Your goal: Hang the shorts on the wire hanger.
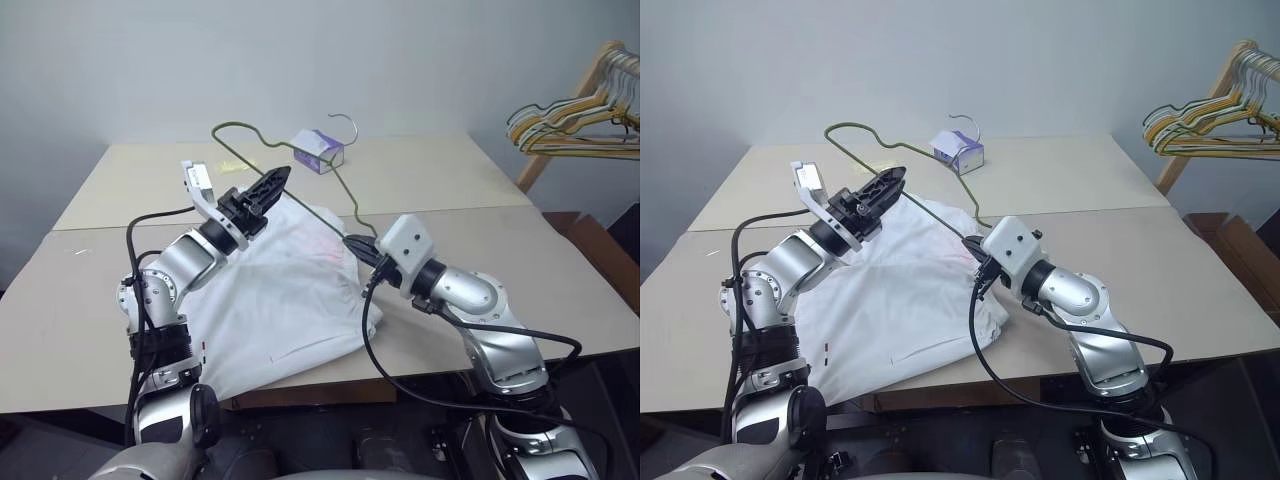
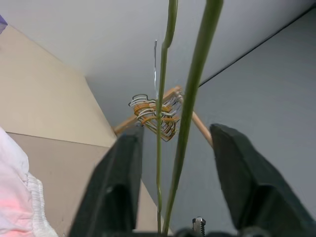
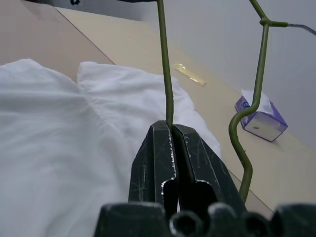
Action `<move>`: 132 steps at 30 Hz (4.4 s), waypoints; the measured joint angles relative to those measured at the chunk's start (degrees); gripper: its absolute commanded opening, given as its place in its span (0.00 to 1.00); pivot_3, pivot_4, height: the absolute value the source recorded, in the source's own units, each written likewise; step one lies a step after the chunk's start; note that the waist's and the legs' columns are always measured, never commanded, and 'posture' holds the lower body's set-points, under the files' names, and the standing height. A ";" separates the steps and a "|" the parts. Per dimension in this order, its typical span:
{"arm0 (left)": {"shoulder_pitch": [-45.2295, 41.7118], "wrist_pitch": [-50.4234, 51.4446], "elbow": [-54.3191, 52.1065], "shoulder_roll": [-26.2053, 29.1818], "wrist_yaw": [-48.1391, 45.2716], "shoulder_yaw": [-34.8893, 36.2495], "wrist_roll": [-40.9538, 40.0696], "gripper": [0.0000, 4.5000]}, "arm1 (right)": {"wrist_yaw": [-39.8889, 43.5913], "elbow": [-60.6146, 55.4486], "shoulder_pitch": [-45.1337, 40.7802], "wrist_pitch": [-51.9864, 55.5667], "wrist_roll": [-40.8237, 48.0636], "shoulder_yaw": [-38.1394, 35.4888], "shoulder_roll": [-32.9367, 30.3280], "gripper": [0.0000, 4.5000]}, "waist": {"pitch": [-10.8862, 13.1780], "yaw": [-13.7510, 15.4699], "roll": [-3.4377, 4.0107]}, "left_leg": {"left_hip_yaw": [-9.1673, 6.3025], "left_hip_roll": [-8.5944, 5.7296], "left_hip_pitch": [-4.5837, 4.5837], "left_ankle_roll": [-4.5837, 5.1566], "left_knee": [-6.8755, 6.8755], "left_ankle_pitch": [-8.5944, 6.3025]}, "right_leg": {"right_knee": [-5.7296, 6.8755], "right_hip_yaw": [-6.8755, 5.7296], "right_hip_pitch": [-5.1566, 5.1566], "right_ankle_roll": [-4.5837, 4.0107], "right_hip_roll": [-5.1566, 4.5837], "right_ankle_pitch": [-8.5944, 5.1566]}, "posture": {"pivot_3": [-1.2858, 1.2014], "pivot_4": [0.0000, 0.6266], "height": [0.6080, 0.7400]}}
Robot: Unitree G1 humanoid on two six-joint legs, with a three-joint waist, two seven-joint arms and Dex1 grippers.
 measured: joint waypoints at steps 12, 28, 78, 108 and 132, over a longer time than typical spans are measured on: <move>0.38 -1.52 -1.37 1.00 -1.21 -2.23 1.76 0.00 | 0.11 -0.19 0.07 -2.87 -1.24 0.44 -1.07 0.18 | 0.01 0.01 -0.01 | 0.00 0.00 -0.02 0.00 -0.01 0.00 | -0.05 -0.01 0.00 0.00 0.00 0.00 | 0.50 0.00 1.00; 1.02 -7.22 -2.03 17.73 -31.97 -7.25 12.81 0.00 | 11.42 -2.18 -6.72 11.87 23.04 -11.88 -8.30 0.78 | 0.07 -0.11 0.04 | 0.02 0.05 -0.07 0.00 -0.04 0.00 | -0.16 -0.11 -0.03 -0.06 0.01 -0.02 | 0.49 0.00 1.00; 0.18 -12.81 -0.83 20.82 -60.88 -4.03 13.01 0.24 | 26.80 17.72 -24.92 39.95 45.08 -4.32 -5.59 0.00 | 0.17 0.01 0.13 | -0.31 0.15 -0.75 0.10 0.04 -0.06 | -0.44 -0.55 -0.33 0.04 0.01 0.06 | 0.50 0.00 1.00; 14.85 -26.07 -9.26 36.57 -62.73 -22.36 45.00 1.00 | 25.15 31.51 -5.85 56.98 45.46 -8.13 -33.01 0.00 | 0.18 0.13 0.19 | -0.20 0.12 -0.81 0.14 0.04 -0.08 | -0.53 -0.51 -0.40 0.04 -0.05 0.05 | 0.49 0.00 1.00; 19.11 -27.32 -11.76 36.52 -61.72 -24.25 47.04 1.00 | 42.26 45.56 -11.54 45.04 30.54 4.81 -31.40 0.00 | 0.18 0.91 0.23 | -0.19 0.13 -0.78 0.14 0.12 -0.08 | -0.50 -0.46 -0.36 0.08 -0.02 0.10 | 0.51 0.00 1.00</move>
